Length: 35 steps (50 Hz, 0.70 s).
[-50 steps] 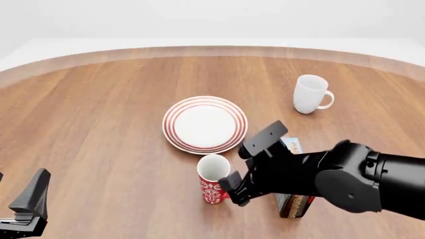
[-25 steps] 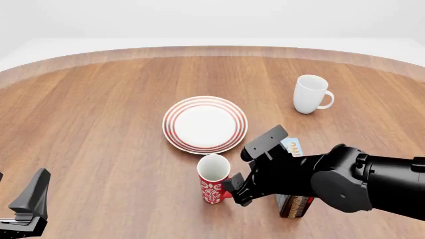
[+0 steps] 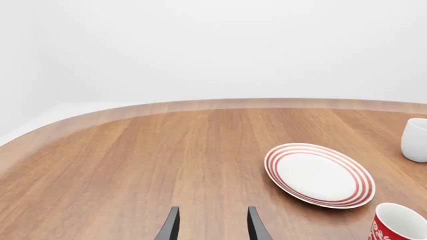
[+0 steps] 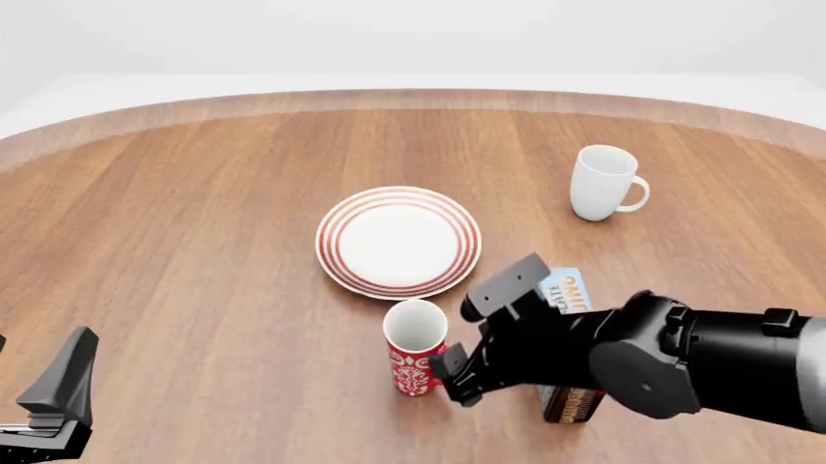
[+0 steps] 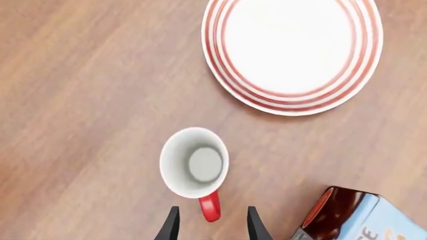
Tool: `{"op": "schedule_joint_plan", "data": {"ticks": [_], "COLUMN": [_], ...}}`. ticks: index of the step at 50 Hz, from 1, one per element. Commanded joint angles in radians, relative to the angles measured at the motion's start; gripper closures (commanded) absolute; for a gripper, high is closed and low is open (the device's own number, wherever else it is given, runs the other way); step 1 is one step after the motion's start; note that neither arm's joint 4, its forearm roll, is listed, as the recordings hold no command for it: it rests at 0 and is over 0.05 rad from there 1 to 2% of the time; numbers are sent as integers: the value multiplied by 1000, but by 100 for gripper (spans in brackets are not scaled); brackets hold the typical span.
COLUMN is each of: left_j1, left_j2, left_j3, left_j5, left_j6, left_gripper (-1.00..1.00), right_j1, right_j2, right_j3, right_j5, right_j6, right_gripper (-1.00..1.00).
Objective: Pick up the red mug and put it on the plate
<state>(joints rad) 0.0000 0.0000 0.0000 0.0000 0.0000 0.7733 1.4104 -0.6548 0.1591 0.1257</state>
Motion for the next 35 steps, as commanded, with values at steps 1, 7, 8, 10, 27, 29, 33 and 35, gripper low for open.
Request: {"op": "schedule_joint_plan", "data": {"ticks": [1,7,8,10,27,29,33,35], "left_j1": [0,0,0,0,0,0,0,0], "left_j2": [0,0,0,0,0,0,0,0], "left_j3": [0,0,0,0,0,0,0,0], "left_j5": [0,0,0,0,0,0,0,0], "left_j6": [0,0,0,0,0,0,0,0], "left_gripper": [-100,-100,-100,-100,-100,-100,-100,-100], "right_j1": [6,13,14,11,21,23,24,23], "right_j2": [17,23,21,28,62,64,71,76], "right_j3": [23,33,34,37,53,55,59,60], "right_j5": [-30,-40,-39,-43,-83,-87,-96,-101], "right_j6": [14,20,21,19,35,37,40,41], "right_gripper": [-100,-100,-100,-100,-100,-100,-100,-100]}}
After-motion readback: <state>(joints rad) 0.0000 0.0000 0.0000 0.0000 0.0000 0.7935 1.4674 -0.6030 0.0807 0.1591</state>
